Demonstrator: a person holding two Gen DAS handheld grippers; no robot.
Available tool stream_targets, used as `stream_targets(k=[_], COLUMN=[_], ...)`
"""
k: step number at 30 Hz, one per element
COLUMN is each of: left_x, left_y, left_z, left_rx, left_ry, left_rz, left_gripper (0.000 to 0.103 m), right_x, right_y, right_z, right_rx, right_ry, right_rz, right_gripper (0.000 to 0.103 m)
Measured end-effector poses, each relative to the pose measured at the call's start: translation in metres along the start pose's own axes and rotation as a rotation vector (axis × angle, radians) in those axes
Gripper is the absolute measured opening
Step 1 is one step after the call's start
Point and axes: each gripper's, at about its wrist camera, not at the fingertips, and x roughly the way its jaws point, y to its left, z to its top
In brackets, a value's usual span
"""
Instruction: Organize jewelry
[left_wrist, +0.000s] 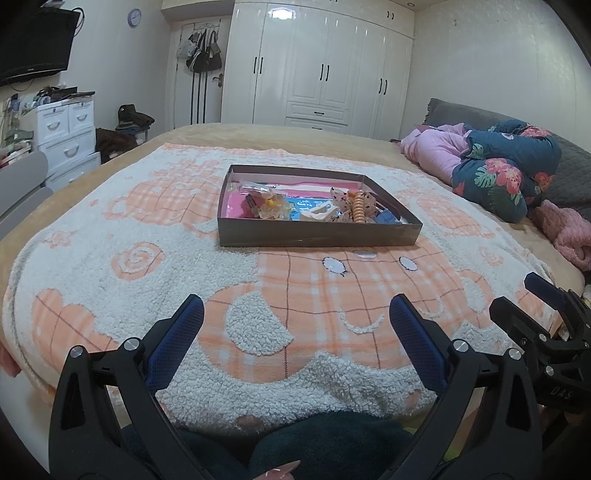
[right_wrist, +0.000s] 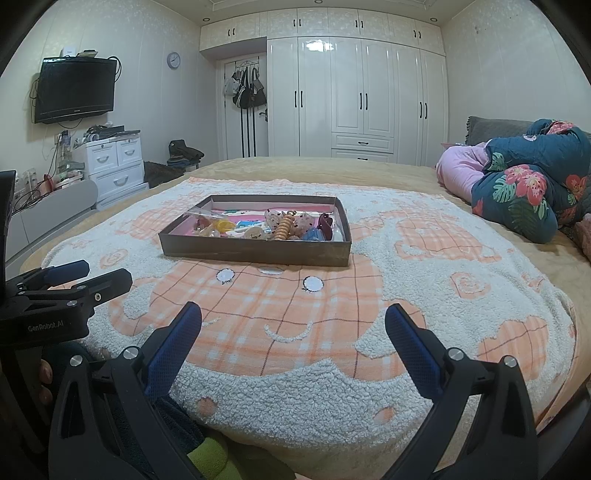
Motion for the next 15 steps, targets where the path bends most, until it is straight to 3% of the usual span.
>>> stream_targets(k=[9, 15], left_x=[0.0032, 0.0030], left_y=[0.0063, 0.0027], left_z=[-0.0015, -0.0024], left_rx=[-0.041, -0.026], left_ry=[0.017, 0.012], left_rz=[-0.021, 0.009], left_gripper=[0.092, 0.092], right_x=[-0.0009, -0.0007], right_y=[-0.0007, -0.0019], right_z=[0.0004, 0.0014], right_rx=[-0.001, 0.001], right_ry=[-0.002, -0.001], right_rz=[-0.001, -0.001], right_gripper=[0.097, 0.097])
